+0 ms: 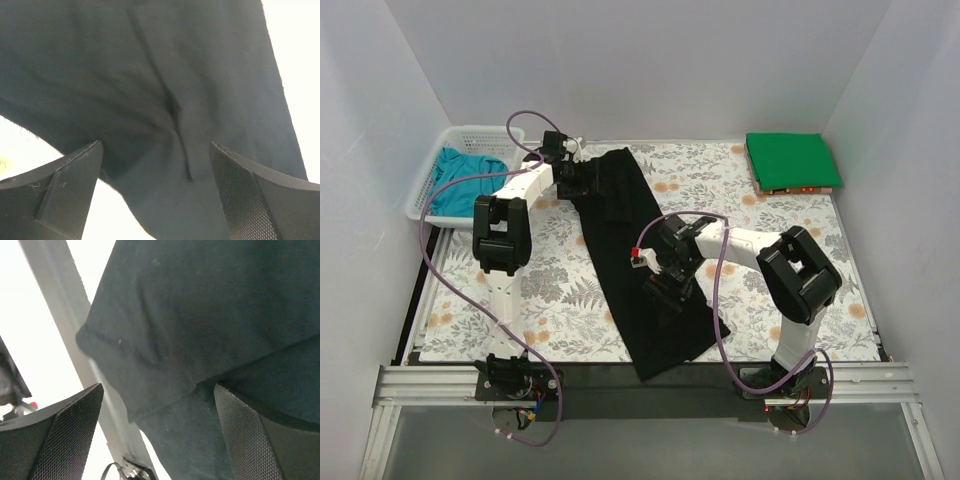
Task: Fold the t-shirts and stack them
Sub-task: Fold the tshirt
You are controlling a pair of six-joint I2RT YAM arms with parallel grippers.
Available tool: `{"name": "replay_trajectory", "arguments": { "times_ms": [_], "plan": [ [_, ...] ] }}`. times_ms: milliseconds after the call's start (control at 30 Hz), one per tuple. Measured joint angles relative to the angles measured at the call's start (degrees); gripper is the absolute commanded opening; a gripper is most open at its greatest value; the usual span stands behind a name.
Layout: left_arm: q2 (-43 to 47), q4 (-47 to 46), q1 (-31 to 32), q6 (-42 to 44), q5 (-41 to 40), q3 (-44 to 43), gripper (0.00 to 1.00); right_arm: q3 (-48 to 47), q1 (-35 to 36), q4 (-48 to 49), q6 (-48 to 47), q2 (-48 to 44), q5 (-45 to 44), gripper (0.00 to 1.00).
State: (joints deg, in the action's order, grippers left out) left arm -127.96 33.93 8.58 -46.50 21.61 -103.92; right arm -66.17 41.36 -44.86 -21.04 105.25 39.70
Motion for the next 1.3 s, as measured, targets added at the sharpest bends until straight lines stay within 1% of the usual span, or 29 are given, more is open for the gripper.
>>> {"name": "replay_trajectory", "arguments": {
  "times_ms": [100, 200, 333, 400, 567, 700, 767, 833, 900, 967, 1067, 1133, 1200, 1300],
  "plan": [
    [-3.67, -0.22, -0.17, 0.13, -1.22, -1.97, 0.86, 0.35, 1.6, -0.07, -0.04, 0.0, 1.9, 0.98],
    [-5.62, 0.26, -0.28, 0.72, -1.46, -5.88, 0.86, 0.31, 1.84, -0.15, -0.02, -0.17, 3.65, 0.98],
    [-10.62, 1.11, -0.44, 1.84, -0.2, -13.2, 0.87, -0.87, 1.27, -0.63, 0.17, -1.53, 4.87, 0.98],
    [-13.75, 0.98, -0.44, 2.27, 0.5, -18.18, 0.88, -2.34, 0.66, -0.81, 0.2, -2.71, 5.11, 0.98],
    [-19.82, -0.57, -0.44, 2.75, 1.44, -27.87, 0.93, -7.45, -2.89, -0.72, 0.63, -3.93, 5.46, 0.98],
    [-19.43, -2.82, -0.46, 2.75, 1.36, -28.15, 0.97, -12.59, -7.87, 0.2, 3.02, -3.17, 5.55, 0.98],
    [-17.05, -3.58, -0.61, 2.58, 1.4, -26.23, 0.97, -16.06, -10.91, 2.01, 5.11, -2.36, 5.46, 0.98],
    [-12.68, -4.09, -0.7, 2.08, 1.7, -22.4, 0.98, -20.04, -13.57, 4.52, 8.07, -1.16, 5.03, 0.98],
    [-5.62, -4.39, -0.87, 0.92, 3.04, -16.48, 0.98, -24.41, -15.78, 7.15, 10.88, 0.52, 4.28, 0.98],
    [3.21, -5.29, -1.09, -0.94, 5.11, -8.55, 0.98, -29.92, -16.7, 9.07, 13.42, 3.63, 3.74, 0.98],
    [15.47, -9.07, -1.27, -3.76, 8.09, 2.71, 0.98, -37.31, -16.57, 12.57, 16.74, 9.03, 3.23, 0.98],
    [21.66, -10.67, -1.27, -5.01, 9.57, 9.11, 0.95, -40.17, -16.24, 15.34, 18.95, 12.48, 2.86, 0.98],
    [24.48, -12.07, -1.25, -5.84, 10.93, 13.0, 0.89, -42.71, -16.11, 17.42, 21.46, 16.11, 2.73, 0.98],
    [23.78, -13.68, -1.14, -7.37, 13.25, 16.57, 0.83, -45.22, -15.78, 20.17, 24.35, 20.81, 1.7, 0.98]
  ]
}}
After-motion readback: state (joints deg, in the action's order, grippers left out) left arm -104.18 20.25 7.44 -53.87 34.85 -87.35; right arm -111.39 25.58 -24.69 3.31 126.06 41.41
